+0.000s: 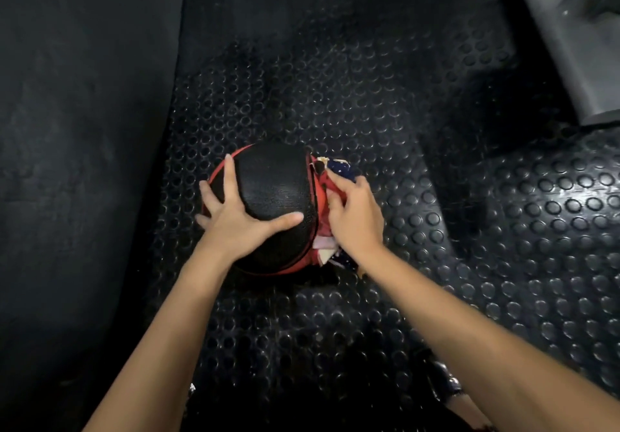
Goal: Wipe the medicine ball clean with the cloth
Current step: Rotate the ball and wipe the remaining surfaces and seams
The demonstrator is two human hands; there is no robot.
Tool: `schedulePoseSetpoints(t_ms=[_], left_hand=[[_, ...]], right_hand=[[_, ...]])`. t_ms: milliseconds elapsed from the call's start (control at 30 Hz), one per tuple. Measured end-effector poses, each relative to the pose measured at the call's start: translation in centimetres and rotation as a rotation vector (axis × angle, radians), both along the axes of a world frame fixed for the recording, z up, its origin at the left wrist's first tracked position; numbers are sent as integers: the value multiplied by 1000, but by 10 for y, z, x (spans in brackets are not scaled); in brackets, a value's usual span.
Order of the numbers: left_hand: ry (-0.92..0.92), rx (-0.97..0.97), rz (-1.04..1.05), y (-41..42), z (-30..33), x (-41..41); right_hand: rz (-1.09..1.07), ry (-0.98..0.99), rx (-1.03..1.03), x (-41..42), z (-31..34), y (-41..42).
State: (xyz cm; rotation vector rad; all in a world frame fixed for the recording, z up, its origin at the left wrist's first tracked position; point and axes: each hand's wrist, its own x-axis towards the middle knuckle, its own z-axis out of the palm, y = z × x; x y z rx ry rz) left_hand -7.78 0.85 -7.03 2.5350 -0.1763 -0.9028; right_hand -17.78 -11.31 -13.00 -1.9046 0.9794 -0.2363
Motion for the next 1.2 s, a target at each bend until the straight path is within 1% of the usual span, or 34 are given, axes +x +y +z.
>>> schedulePoseSetpoints(t_ms=[133,200,267,333,367,433,467,500,567,633,700,733,767,867,933,1033,1067,1100,1133,1200], left_hand=[[-19,-42,25,11,-4,4],[-16,-50,30,10,-6,2],[-28,-33,31,3,-4,-1],[-35,-8,28,-2,-2,-4],[-45,-6,21,-1,-2,-5],[-57,-21,11,0,-3,-8],[-60,-23,10,0,-3,-10],[-68,-17,12,-1,-3,-11],[-70,-8,22,-3,-1,-9],[-55,-26,29,-1,-1,-7],[-45,-42,32,3,-3,-6],[-44,-44,29,5,-3,-8],[-46,-45,25,6,-2,-10],[-59,-52,13,5,-2,-13],[-70,-60,26,4,-2,-10],[-67,-57,25,6,-3,-9],[-65,-56,19,7,-3,-10],[-61,-59,16,8,-3,-12],[-58,-62,16,8,-3,-13],[-63,-64,16,8,-3,-15]], right_hand=[[88,-128,-92,-11,11,33],[6,-146,-101,-6,11,27],[-67,-81,-49,6,3,13],[-100,66,88,16,-17,-10],[-110,101,214,20,-30,-21],[-143,118,478,23,-44,-35],[-157,130,539,22,-45,-39],[-147,143,518,22,-42,-41],[-58,142,317,20,-25,-34],[40,71,119,14,-5,-22],[98,32,17,14,5,-19],[114,40,-2,18,-2,-24],[144,80,23,25,-11,-31],[132,145,263,39,-29,-56],[177,151,212,39,-22,-53],[234,-12,-29,22,9,-26],[257,-70,-87,20,16,-21],[277,-83,-117,22,18,-24],[294,-44,-114,30,14,-31],[336,111,15,51,-5,-56]])
